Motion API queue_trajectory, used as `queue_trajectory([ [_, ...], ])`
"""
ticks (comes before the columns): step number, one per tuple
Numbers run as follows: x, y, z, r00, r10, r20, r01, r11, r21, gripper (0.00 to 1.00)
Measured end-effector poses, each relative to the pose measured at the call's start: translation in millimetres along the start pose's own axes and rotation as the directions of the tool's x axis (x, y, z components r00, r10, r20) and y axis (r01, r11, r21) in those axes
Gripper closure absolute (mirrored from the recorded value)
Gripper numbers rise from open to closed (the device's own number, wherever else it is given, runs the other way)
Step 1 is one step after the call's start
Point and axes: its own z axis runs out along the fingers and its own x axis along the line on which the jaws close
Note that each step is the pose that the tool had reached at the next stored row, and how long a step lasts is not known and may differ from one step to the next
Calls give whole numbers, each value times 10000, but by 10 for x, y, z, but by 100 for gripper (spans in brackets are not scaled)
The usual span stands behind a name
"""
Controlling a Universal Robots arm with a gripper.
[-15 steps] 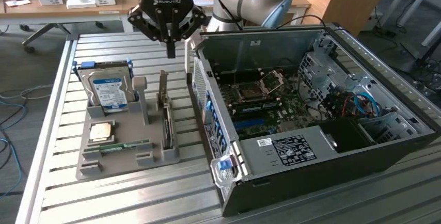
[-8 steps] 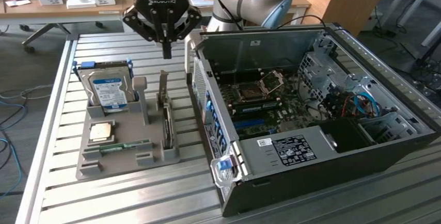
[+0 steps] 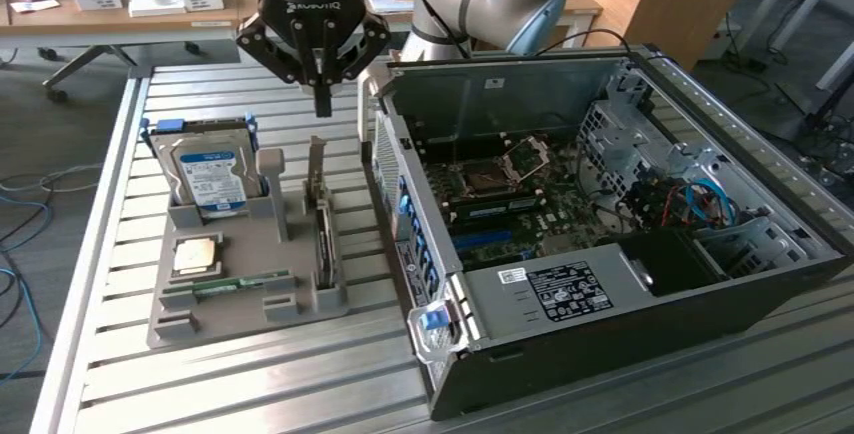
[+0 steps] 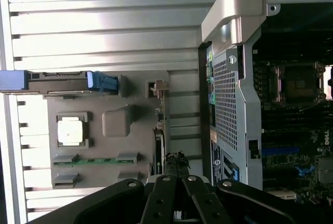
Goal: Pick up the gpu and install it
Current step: 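Reach for the gpu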
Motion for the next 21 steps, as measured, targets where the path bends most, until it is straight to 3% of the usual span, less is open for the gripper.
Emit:
queue_trajectory([
  [11,9,-36,-2,10000,-1,0,1,10000,4,89],
  [21,-2,-238,-10,10000,-5,-1,5,10000,4,89],
])
